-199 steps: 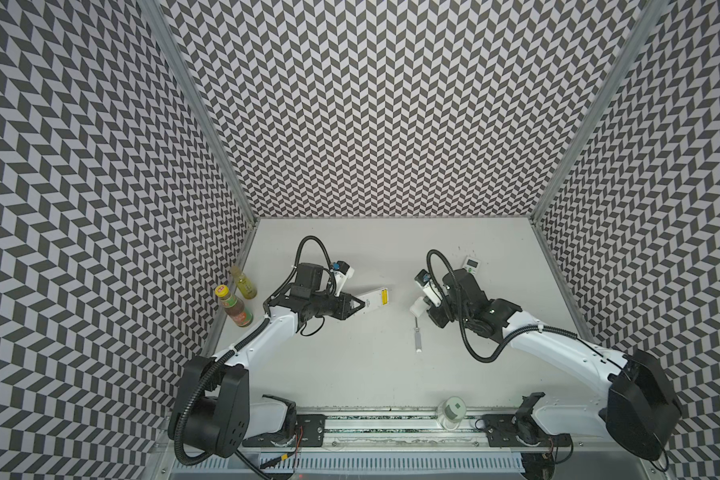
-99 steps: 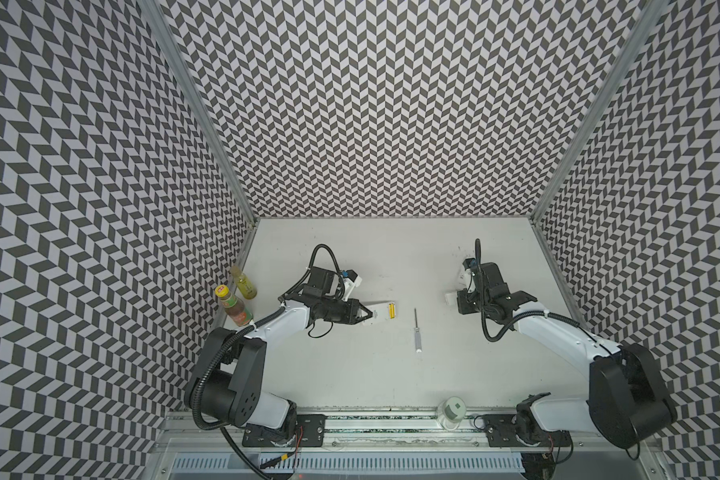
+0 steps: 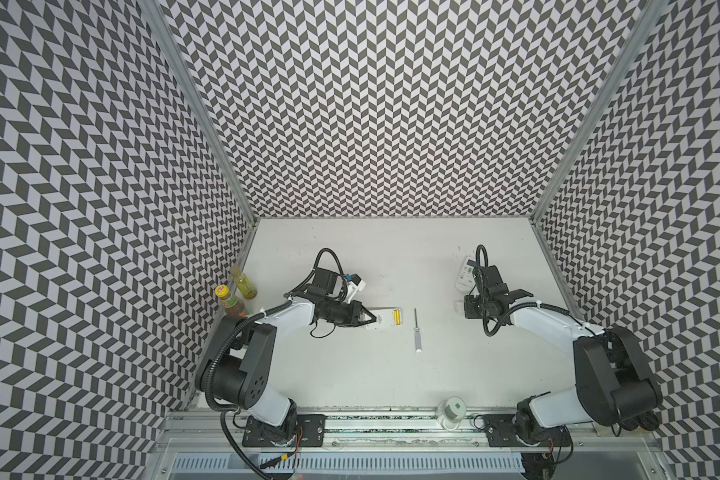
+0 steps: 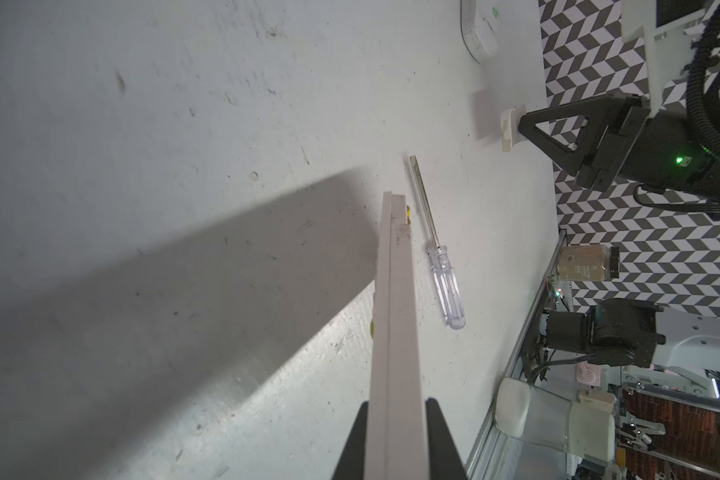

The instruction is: Unload the batteries from the remote control

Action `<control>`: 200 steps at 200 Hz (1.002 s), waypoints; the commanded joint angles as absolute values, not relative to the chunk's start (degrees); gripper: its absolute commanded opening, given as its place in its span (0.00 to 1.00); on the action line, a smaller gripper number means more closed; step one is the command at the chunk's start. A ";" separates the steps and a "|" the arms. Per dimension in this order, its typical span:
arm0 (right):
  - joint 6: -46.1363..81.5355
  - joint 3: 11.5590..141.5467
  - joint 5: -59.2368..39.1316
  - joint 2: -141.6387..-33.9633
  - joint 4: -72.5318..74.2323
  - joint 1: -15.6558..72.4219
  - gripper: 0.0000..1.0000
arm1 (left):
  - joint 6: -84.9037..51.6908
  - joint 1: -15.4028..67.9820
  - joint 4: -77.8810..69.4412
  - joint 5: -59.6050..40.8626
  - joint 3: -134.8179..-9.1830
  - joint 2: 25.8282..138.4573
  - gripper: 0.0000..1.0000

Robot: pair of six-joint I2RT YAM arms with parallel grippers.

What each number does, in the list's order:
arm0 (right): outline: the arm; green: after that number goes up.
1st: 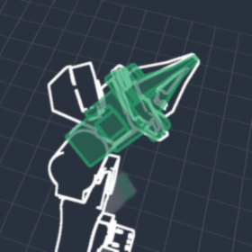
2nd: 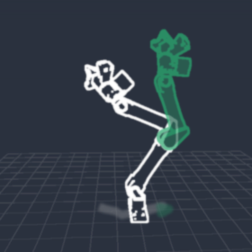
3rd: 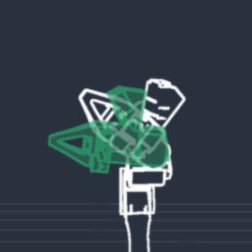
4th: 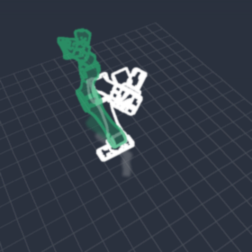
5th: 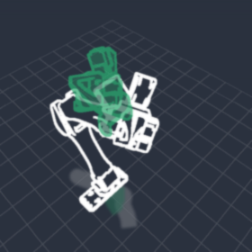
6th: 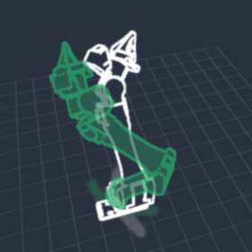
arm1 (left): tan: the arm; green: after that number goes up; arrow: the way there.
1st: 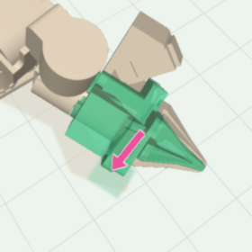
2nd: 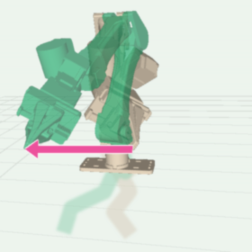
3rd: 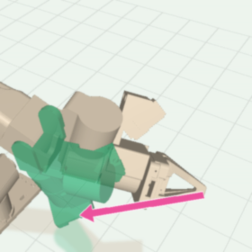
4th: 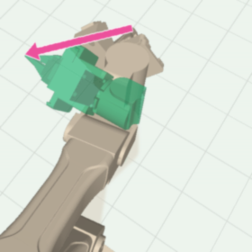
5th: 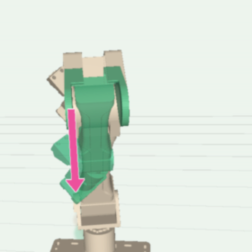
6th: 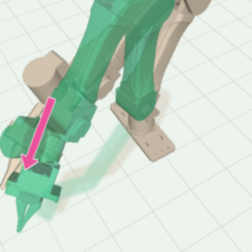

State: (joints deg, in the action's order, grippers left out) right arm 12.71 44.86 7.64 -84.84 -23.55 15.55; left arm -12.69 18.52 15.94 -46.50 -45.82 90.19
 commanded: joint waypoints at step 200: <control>14.19 45.81 5.50 -81.68 -21.88 34.46 0.47 | 0.67 19.78 14.12 -23.42 -43.58 80.77 0.76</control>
State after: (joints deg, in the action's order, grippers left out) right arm 12.08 44.97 6.74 -84.36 -23.88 30.68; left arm -3.81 18.02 16.45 -26.11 -44.73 83.99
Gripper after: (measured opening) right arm 0.455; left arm 0.706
